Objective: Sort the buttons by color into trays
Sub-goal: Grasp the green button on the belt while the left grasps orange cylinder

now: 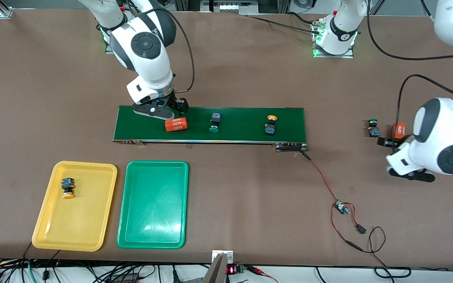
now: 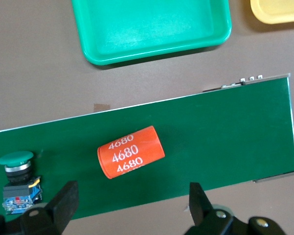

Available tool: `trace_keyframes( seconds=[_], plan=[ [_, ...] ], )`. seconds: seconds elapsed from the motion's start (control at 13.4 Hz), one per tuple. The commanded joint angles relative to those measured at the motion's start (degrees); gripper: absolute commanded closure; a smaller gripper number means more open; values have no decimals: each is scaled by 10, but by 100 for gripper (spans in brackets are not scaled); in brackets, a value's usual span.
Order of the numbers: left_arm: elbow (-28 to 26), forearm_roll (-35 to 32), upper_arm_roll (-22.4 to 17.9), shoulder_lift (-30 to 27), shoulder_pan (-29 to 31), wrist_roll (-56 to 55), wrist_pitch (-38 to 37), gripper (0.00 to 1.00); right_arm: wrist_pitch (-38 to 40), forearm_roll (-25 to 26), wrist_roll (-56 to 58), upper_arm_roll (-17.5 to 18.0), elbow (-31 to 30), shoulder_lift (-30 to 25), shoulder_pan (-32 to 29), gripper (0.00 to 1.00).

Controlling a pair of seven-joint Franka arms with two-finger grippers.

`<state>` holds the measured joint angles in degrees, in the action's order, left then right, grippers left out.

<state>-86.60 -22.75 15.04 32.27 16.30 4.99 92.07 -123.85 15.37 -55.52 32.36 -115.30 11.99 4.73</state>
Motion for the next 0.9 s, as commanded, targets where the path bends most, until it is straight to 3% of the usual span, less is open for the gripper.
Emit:
trace_keyframes(
  seconds=[0.0,0.3,0.6,0.67,0.75,0.82],
  plan=[
    [-117,17,-69,-23,28,118,120,0,-31,25,-13,19,-5,15,5,0],
    [-219,17,-75,-26,59,184,220,0,-66,25,-4,20,-5,34,6,0],
    [-276,17,-98,-23,59,185,280,0,-104,26,-5,20,-5,54,8,0],
    [-277,13,-101,-22,59,193,302,12,-110,28,-4,20,-5,58,8,0],
    [-277,11,-105,-19,59,219,318,33,-115,28,-4,20,-4,64,8,0],
    [-273,12,-113,-12,59,247,334,44,-121,29,-5,20,-4,67,8,0]
  ],
)
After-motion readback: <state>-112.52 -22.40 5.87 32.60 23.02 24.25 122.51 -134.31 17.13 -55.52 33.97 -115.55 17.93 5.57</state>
